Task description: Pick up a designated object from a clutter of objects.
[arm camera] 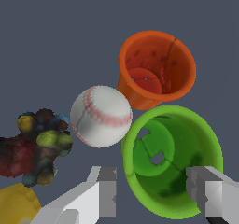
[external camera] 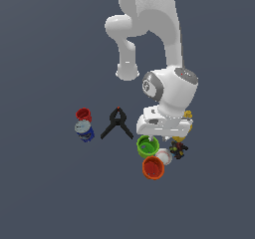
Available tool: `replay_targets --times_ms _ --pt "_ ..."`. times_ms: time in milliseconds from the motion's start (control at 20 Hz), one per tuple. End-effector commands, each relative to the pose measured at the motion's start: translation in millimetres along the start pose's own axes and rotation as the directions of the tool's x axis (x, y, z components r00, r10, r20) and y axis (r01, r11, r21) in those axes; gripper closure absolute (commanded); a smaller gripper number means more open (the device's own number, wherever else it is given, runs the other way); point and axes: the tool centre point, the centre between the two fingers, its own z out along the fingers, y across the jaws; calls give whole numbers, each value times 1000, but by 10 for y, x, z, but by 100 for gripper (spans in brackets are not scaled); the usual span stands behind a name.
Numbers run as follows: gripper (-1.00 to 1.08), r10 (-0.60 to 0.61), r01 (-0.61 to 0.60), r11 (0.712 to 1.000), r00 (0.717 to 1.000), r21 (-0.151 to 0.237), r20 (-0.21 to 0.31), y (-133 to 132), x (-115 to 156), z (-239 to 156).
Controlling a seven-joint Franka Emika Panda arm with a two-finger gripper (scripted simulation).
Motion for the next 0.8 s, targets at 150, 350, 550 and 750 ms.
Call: replay_targets --times_ms 150,350,550,750 --pt "-20 -7 7 1000 1000 5 -16 -109 -24 93" --pt "-20 -7 8 1000 1000 5 -14 -110 -28 95" --pt "-20 -7 8 1000 1000 5 -15 -112 -27 170" --pt "-20 -7 8 1000 1000 5 -16 -115 -29 324"
